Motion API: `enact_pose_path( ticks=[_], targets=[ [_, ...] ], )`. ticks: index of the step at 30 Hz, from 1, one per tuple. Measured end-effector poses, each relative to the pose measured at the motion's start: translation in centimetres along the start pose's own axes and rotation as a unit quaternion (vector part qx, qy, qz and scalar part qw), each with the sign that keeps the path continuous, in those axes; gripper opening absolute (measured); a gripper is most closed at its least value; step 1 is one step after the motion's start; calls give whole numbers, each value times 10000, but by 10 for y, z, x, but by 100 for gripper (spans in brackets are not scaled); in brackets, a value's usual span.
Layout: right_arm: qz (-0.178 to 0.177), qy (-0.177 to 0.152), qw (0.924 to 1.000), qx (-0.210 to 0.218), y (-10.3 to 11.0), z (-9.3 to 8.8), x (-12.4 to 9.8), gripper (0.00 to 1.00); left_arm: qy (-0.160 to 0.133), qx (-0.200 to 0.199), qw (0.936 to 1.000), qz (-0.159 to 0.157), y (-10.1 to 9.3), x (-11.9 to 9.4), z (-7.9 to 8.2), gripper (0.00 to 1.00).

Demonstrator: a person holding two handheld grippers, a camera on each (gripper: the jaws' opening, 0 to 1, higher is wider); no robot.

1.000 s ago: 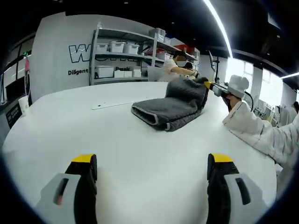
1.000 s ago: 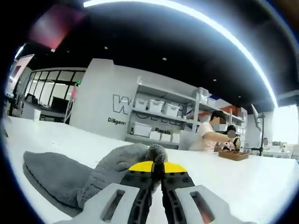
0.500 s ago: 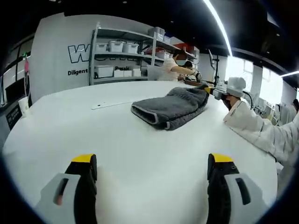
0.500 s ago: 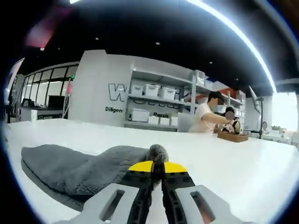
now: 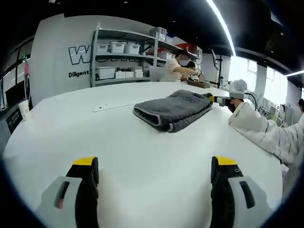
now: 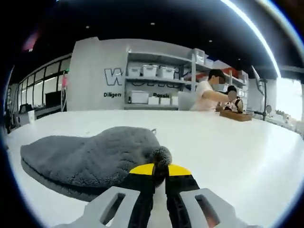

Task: Open the folded towel by lifting each exposed corner and separating the folded layers until the towel lies flat within the target outline without major curled edges

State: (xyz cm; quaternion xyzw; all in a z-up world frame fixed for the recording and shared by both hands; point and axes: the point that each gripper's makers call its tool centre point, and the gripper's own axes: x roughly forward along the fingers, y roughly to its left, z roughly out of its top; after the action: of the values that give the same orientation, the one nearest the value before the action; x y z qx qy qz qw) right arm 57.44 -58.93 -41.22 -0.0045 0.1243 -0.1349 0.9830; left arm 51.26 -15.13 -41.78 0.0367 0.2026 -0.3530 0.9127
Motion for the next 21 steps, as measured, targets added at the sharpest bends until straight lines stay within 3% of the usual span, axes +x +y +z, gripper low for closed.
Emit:
enact_pose_path(
  ticks=[7,14,18,21],
  targets=[
    [-34,222,9997,-33,-3,-10,-1,4,24,17,10000,-11,-1,1,0,97],
    [-257,398,9980,-411,-11,-13,-3,22,13,33,10000,-3,-1,0,0,97],
    [-409,536,9940,-866,-19,-9,-2,34,-7,82,10000,-19,-2,0,2,97],
    [-600,453,9904,-1158,-27,-3,-2,46,9,85,10000,-18,-2,1,1,97]
  ],
)
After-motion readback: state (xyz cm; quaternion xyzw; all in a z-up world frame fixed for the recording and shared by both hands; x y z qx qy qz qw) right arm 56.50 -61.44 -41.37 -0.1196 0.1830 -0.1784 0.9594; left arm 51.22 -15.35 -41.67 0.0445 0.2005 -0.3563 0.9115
